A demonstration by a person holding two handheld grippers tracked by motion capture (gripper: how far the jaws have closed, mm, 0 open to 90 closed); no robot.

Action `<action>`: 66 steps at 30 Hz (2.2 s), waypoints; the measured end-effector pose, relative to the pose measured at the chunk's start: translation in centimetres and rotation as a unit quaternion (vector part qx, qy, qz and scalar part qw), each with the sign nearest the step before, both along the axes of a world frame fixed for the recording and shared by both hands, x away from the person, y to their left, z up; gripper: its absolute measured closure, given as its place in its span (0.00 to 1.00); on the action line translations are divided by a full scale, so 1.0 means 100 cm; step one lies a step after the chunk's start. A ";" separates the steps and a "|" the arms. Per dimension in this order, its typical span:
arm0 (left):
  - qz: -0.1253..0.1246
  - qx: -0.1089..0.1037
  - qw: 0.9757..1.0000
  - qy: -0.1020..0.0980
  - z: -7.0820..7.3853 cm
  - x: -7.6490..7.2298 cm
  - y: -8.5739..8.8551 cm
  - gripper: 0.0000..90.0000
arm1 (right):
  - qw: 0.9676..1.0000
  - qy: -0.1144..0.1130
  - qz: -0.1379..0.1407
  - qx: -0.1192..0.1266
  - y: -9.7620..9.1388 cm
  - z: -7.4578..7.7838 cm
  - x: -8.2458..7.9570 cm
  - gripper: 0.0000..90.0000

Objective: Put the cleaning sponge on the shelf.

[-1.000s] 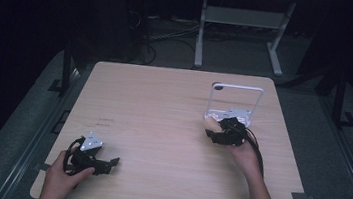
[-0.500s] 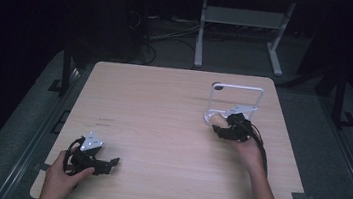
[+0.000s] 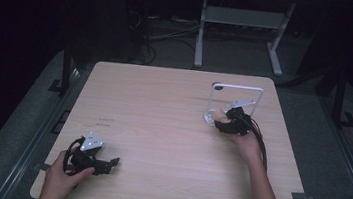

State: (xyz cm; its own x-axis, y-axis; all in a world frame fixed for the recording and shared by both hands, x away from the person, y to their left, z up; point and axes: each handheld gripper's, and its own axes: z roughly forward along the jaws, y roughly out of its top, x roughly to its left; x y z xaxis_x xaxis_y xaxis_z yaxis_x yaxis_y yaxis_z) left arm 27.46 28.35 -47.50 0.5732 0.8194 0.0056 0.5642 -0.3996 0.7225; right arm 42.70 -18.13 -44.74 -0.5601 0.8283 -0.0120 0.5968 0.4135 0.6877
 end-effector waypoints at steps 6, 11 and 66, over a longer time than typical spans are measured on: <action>0.000 0.000 1.000 0.000 0.000 0.000 0.000 0.14 | 1.000 0.004 -0.005 0.001 0.000 -0.004 0.007 0.47; 0.000 0.000 1.000 0.000 0.000 0.000 0.000 0.14 | 1.000 0.008 -0.007 -0.006 0.001 -0.008 0.011 0.47; 0.001 0.000 1.000 0.000 0.000 0.000 0.000 0.14 | 0.999 0.026 0.045 0.011 0.010 0.003 -0.046 1.00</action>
State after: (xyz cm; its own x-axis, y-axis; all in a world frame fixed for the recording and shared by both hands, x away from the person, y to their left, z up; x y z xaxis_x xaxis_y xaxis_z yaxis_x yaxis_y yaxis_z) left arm 27.45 28.35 -47.50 0.5724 0.8200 0.0054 0.5646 -0.3989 0.7225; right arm 38.08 -17.08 -44.39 -0.6313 0.7747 0.0361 0.5935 0.4525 0.6656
